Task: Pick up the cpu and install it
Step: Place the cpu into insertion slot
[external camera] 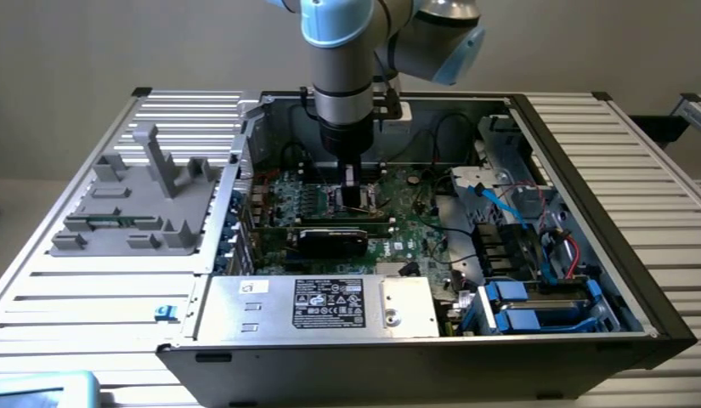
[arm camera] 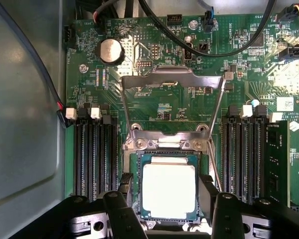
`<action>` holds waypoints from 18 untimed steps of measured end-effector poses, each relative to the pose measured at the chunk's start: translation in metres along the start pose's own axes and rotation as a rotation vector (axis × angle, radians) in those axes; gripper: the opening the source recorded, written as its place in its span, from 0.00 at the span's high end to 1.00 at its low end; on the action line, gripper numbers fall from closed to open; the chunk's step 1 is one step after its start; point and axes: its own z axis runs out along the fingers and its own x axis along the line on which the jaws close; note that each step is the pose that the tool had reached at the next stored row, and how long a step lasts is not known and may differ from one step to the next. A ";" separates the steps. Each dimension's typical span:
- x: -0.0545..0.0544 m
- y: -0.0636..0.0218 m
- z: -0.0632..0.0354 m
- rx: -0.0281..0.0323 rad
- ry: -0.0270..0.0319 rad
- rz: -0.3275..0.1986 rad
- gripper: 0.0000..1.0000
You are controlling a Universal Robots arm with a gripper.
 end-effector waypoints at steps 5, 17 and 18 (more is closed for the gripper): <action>0.000 0.0000 -0.0020 -0.0040 -0.0019 -0.001 0.38; 0.002 0.0030 -0.0363 -0.0044 -0.0024 0.000 0.38; 0.002 0.0034 -0.0403 -0.0045 -0.0023 -0.001 0.38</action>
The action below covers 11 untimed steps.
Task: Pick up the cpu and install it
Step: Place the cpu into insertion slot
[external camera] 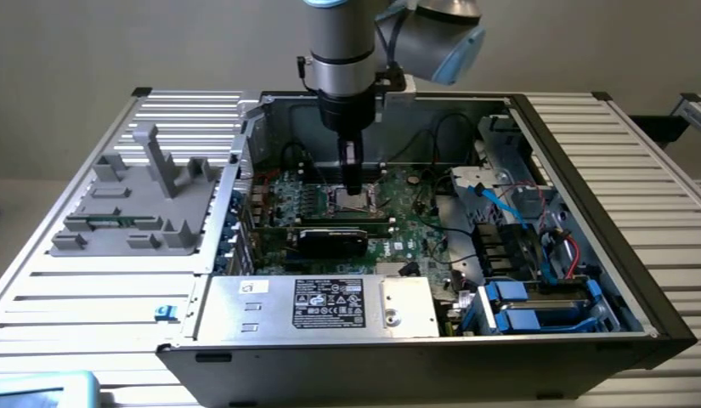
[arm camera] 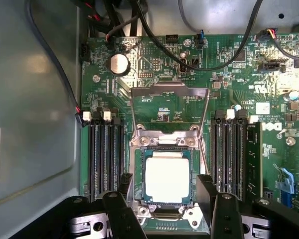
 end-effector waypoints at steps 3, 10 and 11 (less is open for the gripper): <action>0.000 0.0010 -0.0109 0.0001 -0.0001 0.000 0.38; 0.000 0.0040 -0.0395 0.0001 -0.0001 0.000 0.38; 0.000 0.0044 -0.0439 0.0001 0.0001 0.000 0.38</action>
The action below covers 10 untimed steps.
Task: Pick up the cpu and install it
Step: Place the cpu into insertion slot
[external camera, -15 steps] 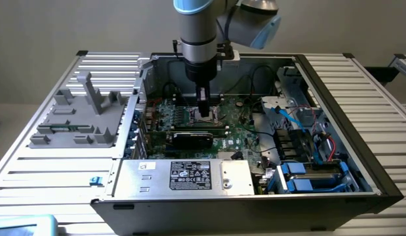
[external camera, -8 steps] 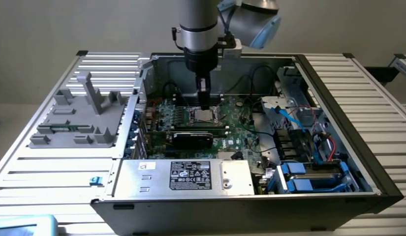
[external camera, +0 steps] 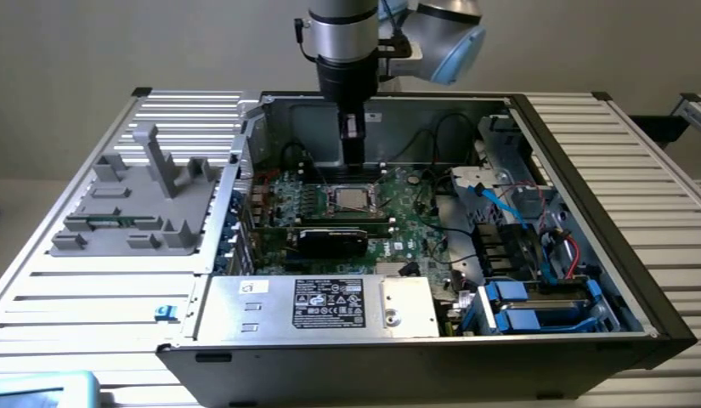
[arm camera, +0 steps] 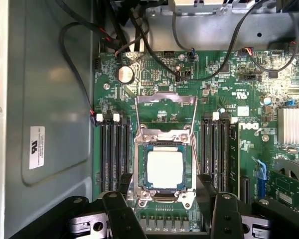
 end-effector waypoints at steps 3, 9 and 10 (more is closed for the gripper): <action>0.000 0.0010 -0.0102 0.0010 -0.0001 0.000 0.38; 0.000 0.0031 -0.0215 0.0044 -0.0003 0.000 0.38; 0.000 0.0038 -0.0234 0.0047 -0.0005 0.000 0.38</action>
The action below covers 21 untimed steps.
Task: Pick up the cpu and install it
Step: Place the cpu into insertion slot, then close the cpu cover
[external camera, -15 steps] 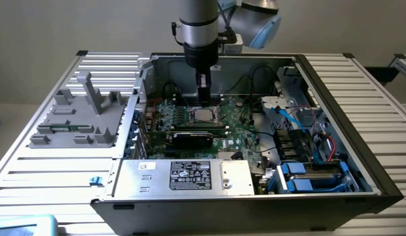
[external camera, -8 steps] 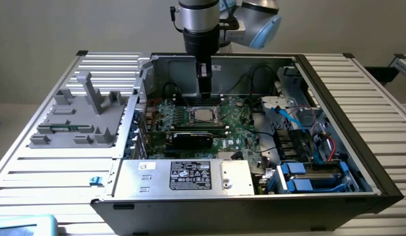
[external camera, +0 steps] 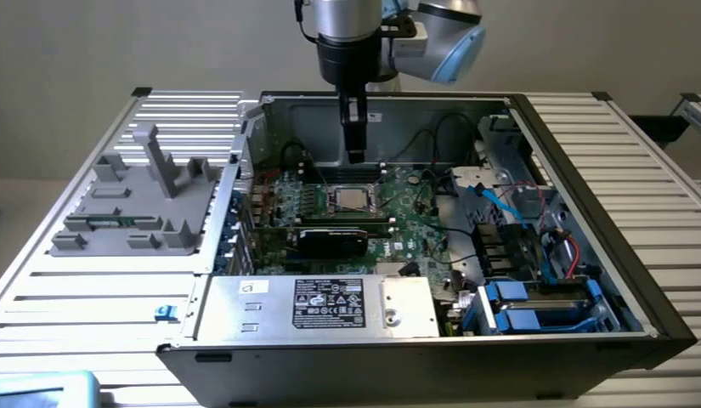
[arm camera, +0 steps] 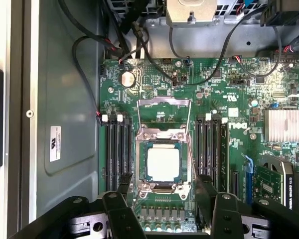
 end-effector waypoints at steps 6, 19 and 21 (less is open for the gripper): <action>0.000 0.0049 -0.0061 0.0050 -0.0004 0.000 0.38; 0.000 0.0052 -0.0062 0.0061 -0.0004 0.000 0.38; 0.000 0.0052 -0.0062 0.0060 -0.0004 0.000 0.38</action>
